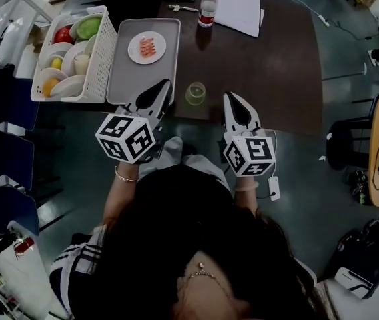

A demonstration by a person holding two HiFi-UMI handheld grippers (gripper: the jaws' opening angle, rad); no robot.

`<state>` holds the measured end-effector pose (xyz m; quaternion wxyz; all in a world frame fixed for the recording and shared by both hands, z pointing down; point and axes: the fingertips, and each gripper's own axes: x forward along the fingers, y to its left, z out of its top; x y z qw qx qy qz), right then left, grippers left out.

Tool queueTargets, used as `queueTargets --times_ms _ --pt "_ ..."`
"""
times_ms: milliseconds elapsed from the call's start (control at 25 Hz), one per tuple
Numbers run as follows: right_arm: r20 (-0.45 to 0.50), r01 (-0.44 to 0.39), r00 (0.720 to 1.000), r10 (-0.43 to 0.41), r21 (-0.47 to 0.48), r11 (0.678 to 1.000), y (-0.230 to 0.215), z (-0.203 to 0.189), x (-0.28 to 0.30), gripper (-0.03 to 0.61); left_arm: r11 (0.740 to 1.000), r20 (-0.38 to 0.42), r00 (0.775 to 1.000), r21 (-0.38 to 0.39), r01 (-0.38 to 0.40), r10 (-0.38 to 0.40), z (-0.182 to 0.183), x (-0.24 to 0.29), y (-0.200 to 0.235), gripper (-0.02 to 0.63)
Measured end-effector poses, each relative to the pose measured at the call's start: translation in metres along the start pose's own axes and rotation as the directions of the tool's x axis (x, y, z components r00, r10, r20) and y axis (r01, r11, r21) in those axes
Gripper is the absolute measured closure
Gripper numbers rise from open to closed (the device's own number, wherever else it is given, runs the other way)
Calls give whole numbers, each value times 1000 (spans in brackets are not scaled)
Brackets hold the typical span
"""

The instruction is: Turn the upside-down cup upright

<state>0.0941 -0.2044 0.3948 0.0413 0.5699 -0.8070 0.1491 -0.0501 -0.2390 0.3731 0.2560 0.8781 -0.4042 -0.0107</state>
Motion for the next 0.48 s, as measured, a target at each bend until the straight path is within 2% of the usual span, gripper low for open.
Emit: queueTargets --times_ms 280,480 --pt "13 -70 997 70 -18 997 12 2 -2 560 994 -9 999 -99 36 -37 -6 1 -6 611" --pt "40 -132 990 134 -38 991 24 9 -7 561 989 -39 994 -106 101 -105 -15 3 -22 611"
